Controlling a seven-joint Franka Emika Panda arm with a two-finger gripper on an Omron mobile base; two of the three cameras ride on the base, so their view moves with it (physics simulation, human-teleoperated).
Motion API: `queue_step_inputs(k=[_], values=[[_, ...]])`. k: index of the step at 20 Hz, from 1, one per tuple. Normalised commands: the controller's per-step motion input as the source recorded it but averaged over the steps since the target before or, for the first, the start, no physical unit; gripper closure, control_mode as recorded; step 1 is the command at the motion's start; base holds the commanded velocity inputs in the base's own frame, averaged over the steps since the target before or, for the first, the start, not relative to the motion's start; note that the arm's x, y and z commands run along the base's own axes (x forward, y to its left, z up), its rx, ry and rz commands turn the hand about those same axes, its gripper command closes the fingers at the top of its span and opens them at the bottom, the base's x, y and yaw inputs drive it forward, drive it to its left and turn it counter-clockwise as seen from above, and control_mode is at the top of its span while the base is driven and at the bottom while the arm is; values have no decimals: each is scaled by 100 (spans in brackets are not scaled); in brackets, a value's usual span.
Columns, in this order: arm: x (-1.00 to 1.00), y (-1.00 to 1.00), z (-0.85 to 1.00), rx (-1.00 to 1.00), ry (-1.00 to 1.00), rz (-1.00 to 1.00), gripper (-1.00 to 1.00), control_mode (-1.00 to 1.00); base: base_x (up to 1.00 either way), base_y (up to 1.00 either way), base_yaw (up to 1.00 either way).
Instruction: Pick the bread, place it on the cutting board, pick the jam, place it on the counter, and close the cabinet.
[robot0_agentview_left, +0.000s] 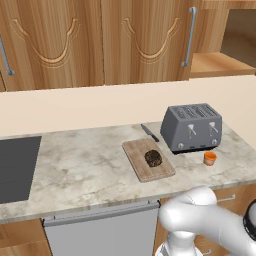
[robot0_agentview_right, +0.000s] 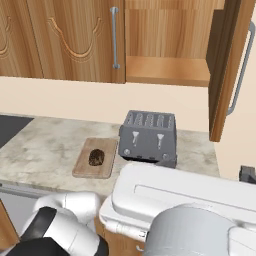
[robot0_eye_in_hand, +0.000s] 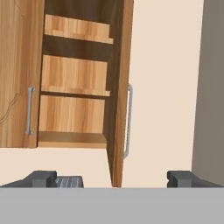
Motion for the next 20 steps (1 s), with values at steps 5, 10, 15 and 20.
queue_step_inputs(k=[5, 10, 15, 20], values=[[20, -18, 0, 0, 0, 2, -100, -100, 0, 0, 0], [28, -15, -1, 0, 0, 2, -100, -100, 0, 0, 0], [34, -12, -8, 0, 0, 2, -100, -100, 0, 0, 0], [34, -8, -16, 0, 0, 2, -100, -100, 0, 0, 0]])
